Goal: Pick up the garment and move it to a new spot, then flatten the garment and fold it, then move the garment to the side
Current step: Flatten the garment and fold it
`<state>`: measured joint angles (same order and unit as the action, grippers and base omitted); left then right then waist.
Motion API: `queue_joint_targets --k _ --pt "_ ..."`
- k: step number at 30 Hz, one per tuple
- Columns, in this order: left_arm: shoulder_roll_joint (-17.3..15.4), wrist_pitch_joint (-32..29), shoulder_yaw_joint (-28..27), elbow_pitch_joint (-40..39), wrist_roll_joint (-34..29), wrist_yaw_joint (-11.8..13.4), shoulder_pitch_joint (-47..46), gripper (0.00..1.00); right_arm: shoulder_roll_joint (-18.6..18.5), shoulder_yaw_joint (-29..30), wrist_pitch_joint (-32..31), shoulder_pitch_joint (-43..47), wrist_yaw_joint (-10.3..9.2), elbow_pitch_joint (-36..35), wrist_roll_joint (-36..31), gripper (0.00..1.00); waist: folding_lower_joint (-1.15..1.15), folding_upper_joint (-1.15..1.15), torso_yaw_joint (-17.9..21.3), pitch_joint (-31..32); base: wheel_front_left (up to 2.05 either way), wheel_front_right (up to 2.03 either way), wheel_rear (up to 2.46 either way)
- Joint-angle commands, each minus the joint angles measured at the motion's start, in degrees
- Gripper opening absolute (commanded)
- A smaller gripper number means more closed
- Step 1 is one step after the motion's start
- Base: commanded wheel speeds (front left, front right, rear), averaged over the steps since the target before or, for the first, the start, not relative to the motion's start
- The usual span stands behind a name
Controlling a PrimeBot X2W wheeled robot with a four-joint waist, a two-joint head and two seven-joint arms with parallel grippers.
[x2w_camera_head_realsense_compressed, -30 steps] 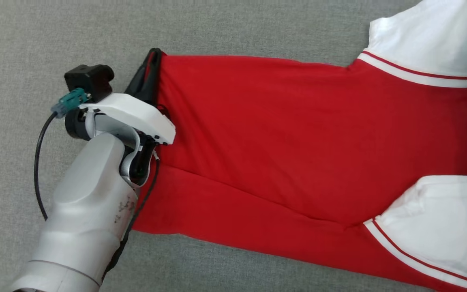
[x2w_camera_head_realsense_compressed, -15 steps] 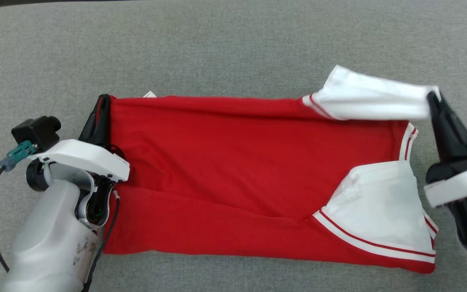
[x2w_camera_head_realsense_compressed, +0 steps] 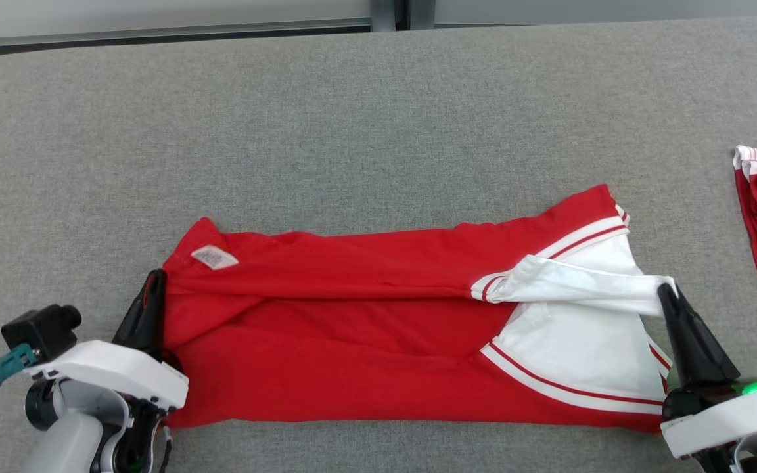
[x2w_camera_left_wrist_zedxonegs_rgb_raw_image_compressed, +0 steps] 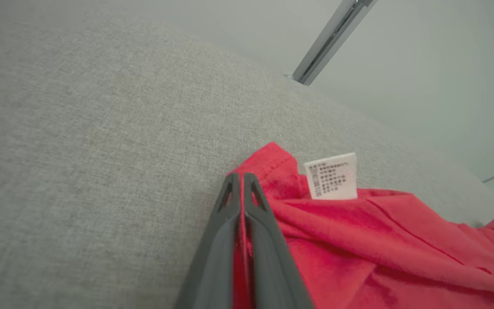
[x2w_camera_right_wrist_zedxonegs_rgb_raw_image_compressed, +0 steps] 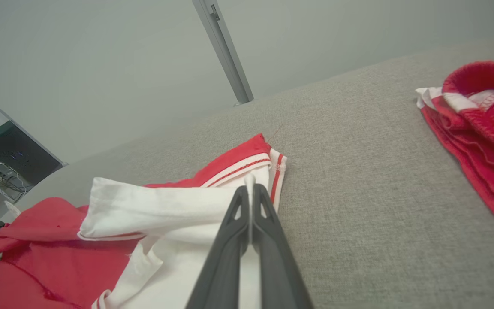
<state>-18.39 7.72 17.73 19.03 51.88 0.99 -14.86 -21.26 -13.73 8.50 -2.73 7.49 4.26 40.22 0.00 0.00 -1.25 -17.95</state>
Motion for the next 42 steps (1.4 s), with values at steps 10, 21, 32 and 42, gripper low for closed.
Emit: queue_joint_targets --k 10,21,32,42 --pt "-1.5 0.9 1.7 -4.3 -3.3 5.0 7.8 1.00 1.1 0.2 0.0 4.9 0.00 1.4 -4.8 1.00 0.00 0.00 -0.2 1.4 0.00 0.00 0.00" --pt "0.2 7.5 -2.3 -15.4 -15.7 11.1 11.8 1.00 5.8 10.8 3.1 8.2 0.00 -9.2 -18.4 1.00 0.00 0.00 0.5 3.7 0.00 0.00 0.00" --pt "2.2 7.5 -4.4 -21.6 -26.0 10.2 14.6 1.00 9.2 14.2 -2.1 9.1 0.00 -12.6 -22.9 1.00 0.00 0.00 1.2 9.9 0.00 0.00 0.00" --pt "3.6 7.5 -3.8 -18.8 -27.7 9.7 17.3 1.00 9.8 14.0 -2.9 11.0 0.00 -11.0 -22.1 1.00 0.00 0.00 1.1 12.0 0.00 0.00 0.00"
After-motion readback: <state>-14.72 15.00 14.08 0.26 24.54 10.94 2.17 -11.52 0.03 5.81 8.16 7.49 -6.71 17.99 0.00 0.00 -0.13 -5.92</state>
